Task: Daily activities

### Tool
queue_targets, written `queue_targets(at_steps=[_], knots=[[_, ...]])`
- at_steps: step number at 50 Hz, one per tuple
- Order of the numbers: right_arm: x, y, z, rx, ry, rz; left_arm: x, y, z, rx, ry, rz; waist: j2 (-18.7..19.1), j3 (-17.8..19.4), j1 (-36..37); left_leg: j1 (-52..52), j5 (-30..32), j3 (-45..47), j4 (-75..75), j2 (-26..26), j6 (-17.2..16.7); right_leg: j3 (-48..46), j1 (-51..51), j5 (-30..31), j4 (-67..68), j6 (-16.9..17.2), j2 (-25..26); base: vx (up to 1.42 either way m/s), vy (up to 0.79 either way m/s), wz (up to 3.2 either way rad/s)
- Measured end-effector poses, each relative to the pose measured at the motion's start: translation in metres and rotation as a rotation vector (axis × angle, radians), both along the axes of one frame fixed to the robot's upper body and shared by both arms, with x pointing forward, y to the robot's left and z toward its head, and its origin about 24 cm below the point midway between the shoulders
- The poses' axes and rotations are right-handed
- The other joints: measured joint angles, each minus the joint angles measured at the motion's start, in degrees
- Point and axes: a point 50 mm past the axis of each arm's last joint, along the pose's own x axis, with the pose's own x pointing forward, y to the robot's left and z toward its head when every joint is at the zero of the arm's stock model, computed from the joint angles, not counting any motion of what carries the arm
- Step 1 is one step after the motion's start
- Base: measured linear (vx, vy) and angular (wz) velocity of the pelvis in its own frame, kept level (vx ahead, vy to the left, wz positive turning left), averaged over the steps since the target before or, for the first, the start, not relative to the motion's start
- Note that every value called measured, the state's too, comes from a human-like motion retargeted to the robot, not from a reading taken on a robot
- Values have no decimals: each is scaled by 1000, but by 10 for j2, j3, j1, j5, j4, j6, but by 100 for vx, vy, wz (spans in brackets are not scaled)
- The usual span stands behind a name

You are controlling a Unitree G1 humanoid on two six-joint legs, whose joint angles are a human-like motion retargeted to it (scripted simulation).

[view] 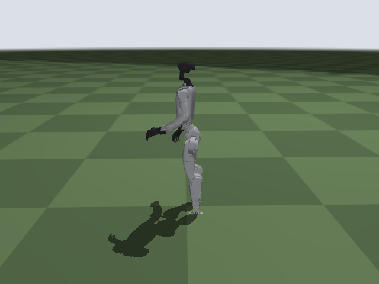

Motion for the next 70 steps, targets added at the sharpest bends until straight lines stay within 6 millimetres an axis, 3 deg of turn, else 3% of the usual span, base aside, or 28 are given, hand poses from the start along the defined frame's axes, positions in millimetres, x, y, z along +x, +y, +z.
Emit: queue_targets(at_steps=[15, 23, 57, 70], knots=[[10, 5, 4, -62, -90, 78, -43, 20, -47, 79, 193, 157, -5, 0, -9, -9, 1, -6, -2, -1, -5, -5, -8, -4, 1, 3, -1, 0, 0, 0], [13, 7, 4, -78, -99, 98, -56, 25, -62, 107, 276, 205, -5, 0, -14, -8, -1, -8, -2, 1, -7, -6, -7, -6, 1, 4, 1, 0, 0, 0], [8, 6, 1, -93, -48, 141, -60, 15, -73, 58, 371, 135, -6, 0, -7, 2, -12, -7, 1, 1, -9, -5, 2, -13, 4, 11, 0, 0, 0, 0], [1, 3, -2, -77, 9, 74, -68, 5, -78, -56, 425, 170, -9, 0, -1, 7, -17, 0, 3, 1, -7, 0, 6, -13, 7, 11, 0, 0, 0, 0]])
